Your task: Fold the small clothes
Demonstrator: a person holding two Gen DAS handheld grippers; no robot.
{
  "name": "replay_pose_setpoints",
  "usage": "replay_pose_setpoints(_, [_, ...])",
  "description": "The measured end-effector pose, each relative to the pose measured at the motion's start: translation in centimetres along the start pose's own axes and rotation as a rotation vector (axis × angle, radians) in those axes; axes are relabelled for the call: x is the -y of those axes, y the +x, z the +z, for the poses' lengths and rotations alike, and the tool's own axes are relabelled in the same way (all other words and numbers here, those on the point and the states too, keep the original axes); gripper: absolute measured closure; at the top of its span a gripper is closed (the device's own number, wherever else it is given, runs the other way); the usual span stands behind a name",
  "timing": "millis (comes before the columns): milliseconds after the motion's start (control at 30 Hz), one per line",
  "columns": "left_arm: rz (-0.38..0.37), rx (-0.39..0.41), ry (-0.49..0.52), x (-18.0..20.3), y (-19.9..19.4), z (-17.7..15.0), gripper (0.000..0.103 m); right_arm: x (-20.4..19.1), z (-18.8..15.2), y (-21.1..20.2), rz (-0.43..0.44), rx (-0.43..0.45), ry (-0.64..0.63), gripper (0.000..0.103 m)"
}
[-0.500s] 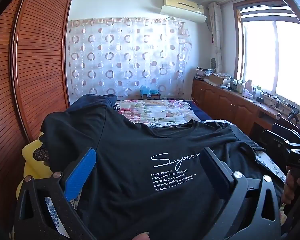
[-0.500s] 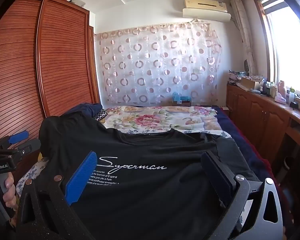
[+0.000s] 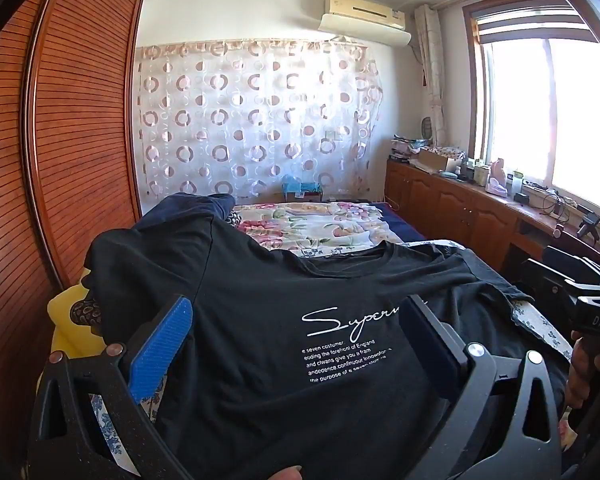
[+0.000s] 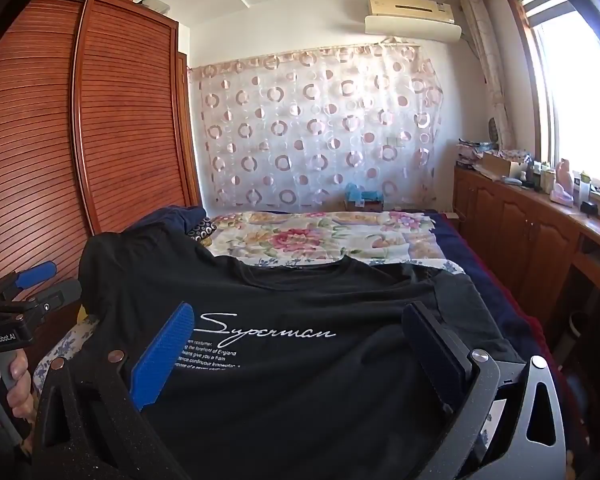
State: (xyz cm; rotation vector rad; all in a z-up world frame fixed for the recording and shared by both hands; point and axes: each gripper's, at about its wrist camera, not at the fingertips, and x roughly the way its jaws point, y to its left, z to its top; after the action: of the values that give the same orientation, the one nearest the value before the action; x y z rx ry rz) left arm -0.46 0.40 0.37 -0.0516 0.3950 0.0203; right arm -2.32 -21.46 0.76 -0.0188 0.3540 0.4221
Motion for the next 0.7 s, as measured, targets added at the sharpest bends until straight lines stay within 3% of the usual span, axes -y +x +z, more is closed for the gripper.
replay_pose_setpoints(700, [0.011,0.017,0.022,1.0,-0.5,0.0,0.000,-0.1,-0.4,0.0,0.014,0.002,0.004,0.000])
